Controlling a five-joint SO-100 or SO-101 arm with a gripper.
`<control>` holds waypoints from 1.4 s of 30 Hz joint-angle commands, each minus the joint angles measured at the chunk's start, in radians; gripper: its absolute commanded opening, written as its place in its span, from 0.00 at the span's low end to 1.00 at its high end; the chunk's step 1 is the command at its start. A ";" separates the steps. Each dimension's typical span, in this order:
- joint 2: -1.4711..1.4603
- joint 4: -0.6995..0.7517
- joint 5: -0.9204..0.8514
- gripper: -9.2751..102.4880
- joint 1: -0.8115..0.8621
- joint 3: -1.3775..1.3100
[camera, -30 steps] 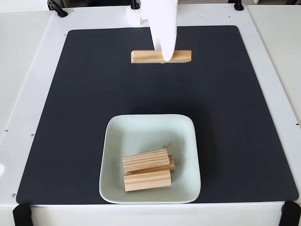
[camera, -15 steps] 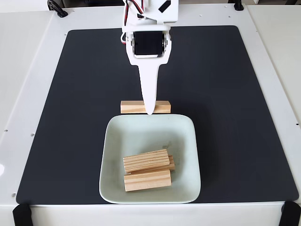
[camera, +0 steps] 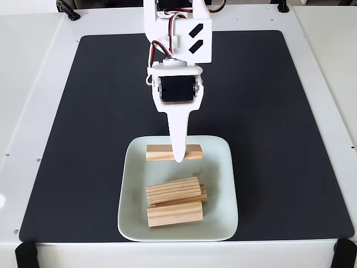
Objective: Pick up the wooden block and place them on the plate.
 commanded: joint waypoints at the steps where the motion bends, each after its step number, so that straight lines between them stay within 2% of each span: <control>1: 0.012 -0.003 0.002 0.08 0.008 -0.048; 18: 0.011 0.000 0.006 0.09 0.012 -0.038; 24: 0.014 0.072 0.009 0.25 0.028 -0.038; 27: 0.017 0.074 0.002 0.28 0.029 -0.038; 42: 0.032 0.074 -0.058 0.28 0.028 -0.038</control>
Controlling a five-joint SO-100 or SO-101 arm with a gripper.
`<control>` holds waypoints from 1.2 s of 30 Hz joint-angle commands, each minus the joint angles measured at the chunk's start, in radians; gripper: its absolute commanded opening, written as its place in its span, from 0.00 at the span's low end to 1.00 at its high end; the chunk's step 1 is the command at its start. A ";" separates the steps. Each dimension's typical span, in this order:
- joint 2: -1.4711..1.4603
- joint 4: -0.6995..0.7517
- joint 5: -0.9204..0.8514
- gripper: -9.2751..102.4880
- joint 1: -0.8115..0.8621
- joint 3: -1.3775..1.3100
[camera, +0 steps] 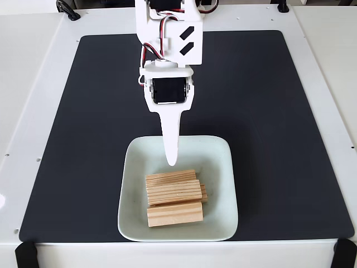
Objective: Pick up the wooden block and place them on the plate.
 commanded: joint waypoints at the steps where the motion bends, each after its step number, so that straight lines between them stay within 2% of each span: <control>1: 0.034 0.003 -0.018 0.27 -0.003 -0.038; 2: 0.034 0.003 -0.018 0.24 -0.003 -0.040; 5: 0.034 0.002 -0.006 0.07 -0.003 -0.051; 7: 0.034 0.002 -0.006 0.09 -0.003 -0.052; 19: 0.083 -0.018 -0.002 0.08 -0.005 0.000; 26: 0.273 -0.193 -0.002 0.08 -0.014 0.227; 36: 0.592 -0.264 0.104 0.08 -0.071 0.293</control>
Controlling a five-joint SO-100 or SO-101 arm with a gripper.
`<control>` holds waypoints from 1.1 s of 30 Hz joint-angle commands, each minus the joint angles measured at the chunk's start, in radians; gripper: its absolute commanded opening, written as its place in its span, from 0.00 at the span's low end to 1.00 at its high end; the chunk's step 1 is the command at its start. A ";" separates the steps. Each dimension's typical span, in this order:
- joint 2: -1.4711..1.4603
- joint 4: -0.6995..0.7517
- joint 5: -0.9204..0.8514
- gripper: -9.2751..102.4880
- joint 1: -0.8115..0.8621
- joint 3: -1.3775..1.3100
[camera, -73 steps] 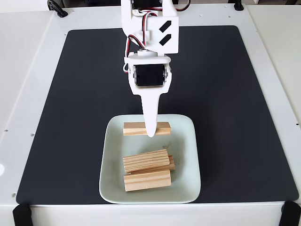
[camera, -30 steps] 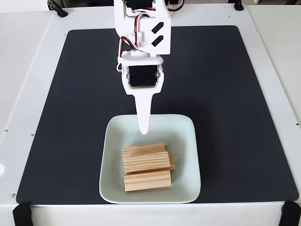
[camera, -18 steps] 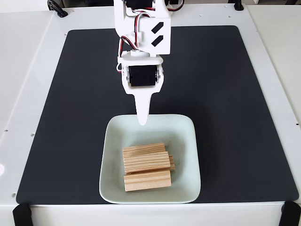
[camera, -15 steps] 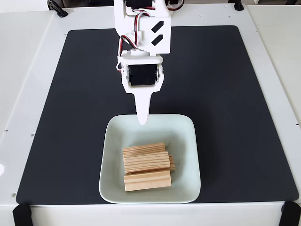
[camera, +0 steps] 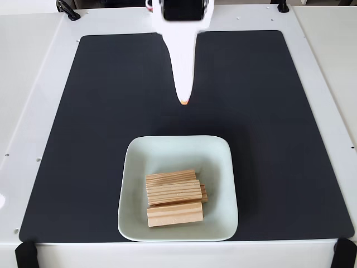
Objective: Pick up the wooden block and place them on the plate.
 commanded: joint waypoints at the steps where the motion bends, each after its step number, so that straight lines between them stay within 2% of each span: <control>1: 0.152 -0.055 0.023 0.08 -0.017 0.021; 6: 0.359 -0.212 0.020 0.08 -0.026 0.198; 15: 0.834 -0.618 0.018 0.08 -0.026 0.778; 18: 0.976 -0.715 0.023 0.08 -0.041 0.917; 33: 1.572 -0.742 0.025 0.08 -0.064 1.276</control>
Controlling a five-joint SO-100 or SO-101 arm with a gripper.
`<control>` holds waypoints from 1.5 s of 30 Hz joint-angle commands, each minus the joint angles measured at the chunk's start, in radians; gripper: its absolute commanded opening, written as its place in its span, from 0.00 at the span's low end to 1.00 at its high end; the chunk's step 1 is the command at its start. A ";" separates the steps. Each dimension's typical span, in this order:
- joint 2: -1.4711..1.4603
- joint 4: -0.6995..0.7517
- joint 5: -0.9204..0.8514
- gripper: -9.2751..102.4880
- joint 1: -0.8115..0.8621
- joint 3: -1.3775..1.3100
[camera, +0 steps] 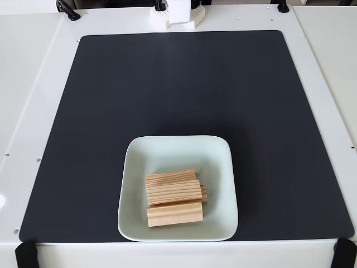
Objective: Pick up the wooden block and place them on the plate.
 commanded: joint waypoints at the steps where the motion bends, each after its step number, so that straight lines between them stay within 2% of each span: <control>1: 0.126 -0.018 0.008 0.08 0.009 0.048; 8: 0.365 -0.020 0.008 0.08 0.020 0.170; 13: 0.362 -0.014 0.008 0.08 0.020 0.215; 21: 0.370 -0.020 0.008 0.08 0.018 0.545; 26: 0.371 0.009 0.008 0.08 0.020 0.647; 30: 0.371 0.153 0.008 0.08 0.017 0.649; 36: 0.373 0.488 0.009 0.08 0.017 0.649; 41: 0.373 0.706 0.009 0.08 0.018 0.649; 45: 0.373 0.767 0.008 0.08 0.020 0.641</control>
